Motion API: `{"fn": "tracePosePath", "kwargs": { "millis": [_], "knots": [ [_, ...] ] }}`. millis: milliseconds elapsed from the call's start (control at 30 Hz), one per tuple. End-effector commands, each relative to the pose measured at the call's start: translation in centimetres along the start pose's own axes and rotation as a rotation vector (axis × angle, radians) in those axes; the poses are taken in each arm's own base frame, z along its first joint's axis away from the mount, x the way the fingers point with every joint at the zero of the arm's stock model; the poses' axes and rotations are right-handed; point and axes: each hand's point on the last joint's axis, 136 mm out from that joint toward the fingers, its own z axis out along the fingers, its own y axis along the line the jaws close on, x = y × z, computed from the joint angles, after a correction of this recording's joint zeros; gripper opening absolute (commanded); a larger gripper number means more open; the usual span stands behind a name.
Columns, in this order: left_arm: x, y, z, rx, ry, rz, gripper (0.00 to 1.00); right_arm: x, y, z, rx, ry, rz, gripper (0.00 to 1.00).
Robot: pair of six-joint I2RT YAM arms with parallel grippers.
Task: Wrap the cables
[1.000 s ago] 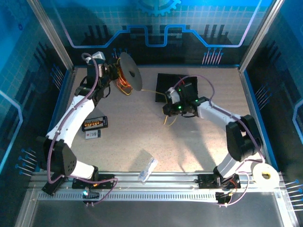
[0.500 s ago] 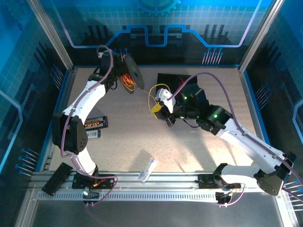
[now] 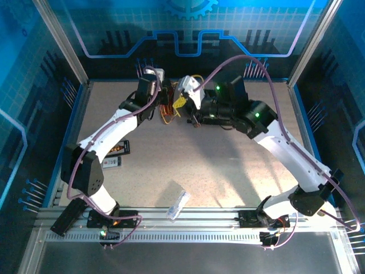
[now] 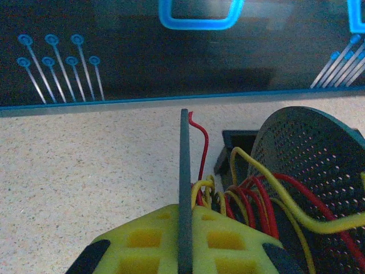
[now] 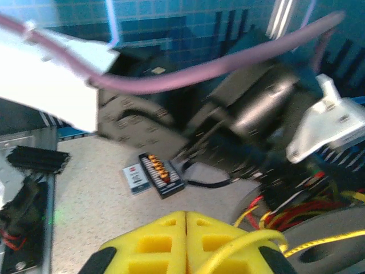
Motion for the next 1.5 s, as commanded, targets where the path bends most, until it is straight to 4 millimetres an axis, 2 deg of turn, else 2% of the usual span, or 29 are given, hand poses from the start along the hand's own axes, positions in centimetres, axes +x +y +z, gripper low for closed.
{"fn": "tracePosePath", "kwargs": {
  "millis": [0, 233, 533, 633, 733, 833, 967, 1067, 1167, 1267, 1333, 1400, 1467],
  "knots": [
    [-2.8, -1.5, -2.5, 0.061, -0.122, 0.118, 0.0, -3.0, -2.3, -1.8, 0.069, -0.056, -0.069, 0.0],
    [-1.3, -4.3, -5.0, 0.181, -0.103, 0.214, 0.0, -3.2, -7.1, -1.1, 0.109, -0.048, 0.0, 0.0],
    [0.5, -7.4, -8.0, 0.333, -0.085, 0.286, 0.0, -2.1, -14.0, 0.1, 0.161, -0.027, 0.122, 0.0],
    [0.9, -8.5, -9.2, 0.389, -0.089, 0.298, 0.0, -0.8, -16.2, 0.9, 0.172, -0.007, 0.177, 0.0],
    [1.0, -9.1, -10.5, 0.441, -0.089, 0.29, 0.0, 1.5, -18.3, 1.8, 0.202, 0.033, 0.235, 0.0],
    [0.9, -9.0, -11.6, 0.463, -0.097, 0.272, 0.0, 4.7, -21.0, 1.9, 0.276, 0.091, 0.323, 0.0],
    [0.3, -8.6, -13.4, 0.505, -0.117, 0.217, 0.0, 9.2, -24.1, 0.8, 0.361, 0.135, 0.475, 0.0],
    [-0.4, -8.6, -14.6, 0.56, -0.131, 0.161, 0.0, 12.2, -25.1, 0.7, 0.365, 0.148, 0.576, 0.0],
    [-1.6, -8.0, -15.4, 0.603, -0.156, 0.081, 0.0, 14.0, -24.7, 1.4, 0.333, 0.158, 0.629, 0.0],
    [-2.8, -6.3, -16.1, 0.642, -0.182, -0.022, 0.0, 15.0, -24.4, 1.5, 0.328, 0.152, 0.666, 0.0],
    [-3.3, -5.4, -16.4, 0.643, -0.191, -0.054, 0.0, 14.9, -24.3, 1.3, 0.318, 0.13, 0.688, 0.0],
    [-3.7, -4.9, -16.7, 0.647, -0.204, -0.08, 0.0, 14.8, -24.4, 0.9, 0.316, 0.106, 0.709, 0.0],
    [-4.3, -4.4, -17.2, 0.669, -0.226, -0.121, 0.0, 15.7, -24.4, 0.9, 0.308, 0.099, 0.753, 0.0]
  ]
}}
